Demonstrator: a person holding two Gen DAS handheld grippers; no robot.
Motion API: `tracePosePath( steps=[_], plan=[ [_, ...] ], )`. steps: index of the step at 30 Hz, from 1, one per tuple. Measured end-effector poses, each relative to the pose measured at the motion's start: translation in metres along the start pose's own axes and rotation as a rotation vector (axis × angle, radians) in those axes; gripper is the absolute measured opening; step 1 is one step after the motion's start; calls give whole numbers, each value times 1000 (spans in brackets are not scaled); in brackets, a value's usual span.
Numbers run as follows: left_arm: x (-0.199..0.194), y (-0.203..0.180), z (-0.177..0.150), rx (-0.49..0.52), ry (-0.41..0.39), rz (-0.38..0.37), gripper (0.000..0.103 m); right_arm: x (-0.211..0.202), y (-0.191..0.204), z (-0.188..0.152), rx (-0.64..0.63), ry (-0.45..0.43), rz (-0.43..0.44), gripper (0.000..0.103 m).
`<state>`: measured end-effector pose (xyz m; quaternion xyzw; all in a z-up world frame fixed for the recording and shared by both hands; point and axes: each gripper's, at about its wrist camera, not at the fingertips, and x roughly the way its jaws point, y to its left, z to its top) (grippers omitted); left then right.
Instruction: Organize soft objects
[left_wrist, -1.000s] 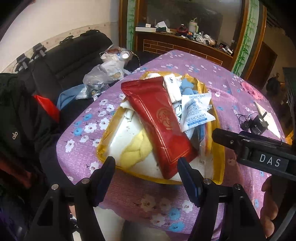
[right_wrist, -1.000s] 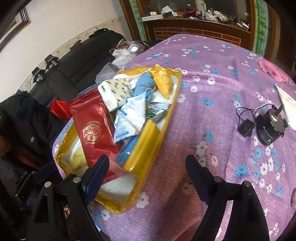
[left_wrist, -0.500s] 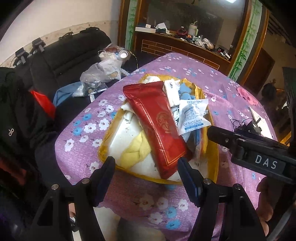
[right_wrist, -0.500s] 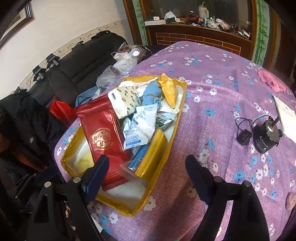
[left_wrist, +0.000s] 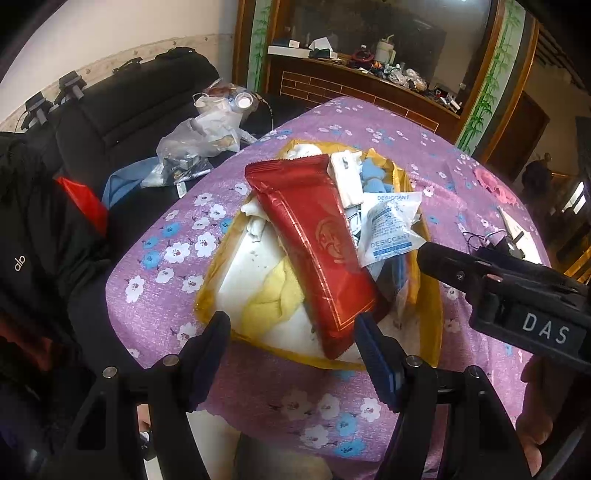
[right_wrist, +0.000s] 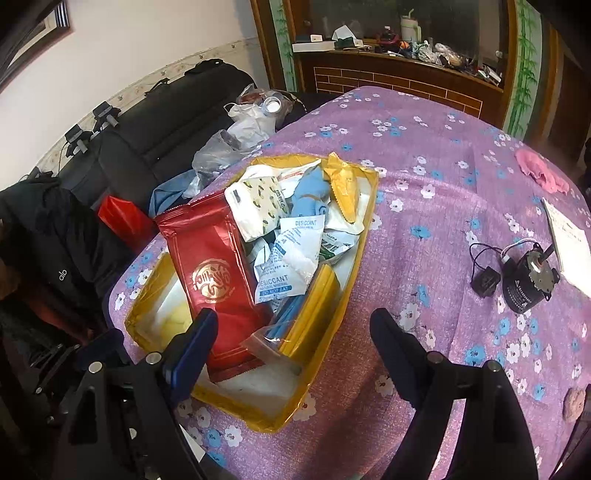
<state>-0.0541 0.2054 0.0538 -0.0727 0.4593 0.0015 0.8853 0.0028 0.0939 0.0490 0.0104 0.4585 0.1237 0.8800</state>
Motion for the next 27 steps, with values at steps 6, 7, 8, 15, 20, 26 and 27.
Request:
tracePosePath(
  steps=[6, 7, 8, 15, 20, 26, 27],
  plan=[
    [4, 0, -1, 12, -1, 18, 73, 4, 0, 2, -3, 3, -20, 84],
    [5, 0, -1, 13, 0, 18, 73, 5, 0, 2, -4, 3, -27, 84],
    [6, -1, -1, 16, 2, 19, 73, 5, 1, 2, -6, 5, -31, 84],
    [9, -1, 0, 21, -2, 29, 73, 10, 3, 2, -20, -5, -79, 84],
    [11, 0, 1, 20, -9, 41, 73, 10, 7, 1, -34, -14, -105, 84],
    [11, -2, 1, 33, -23, 31, 73, 11, 8, 0, -29, -15, -115, 84],
    [11, -3, 2, 34, -24, 28, 73, 11, 9, 0, -29, -14, -116, 84]
  ],
)
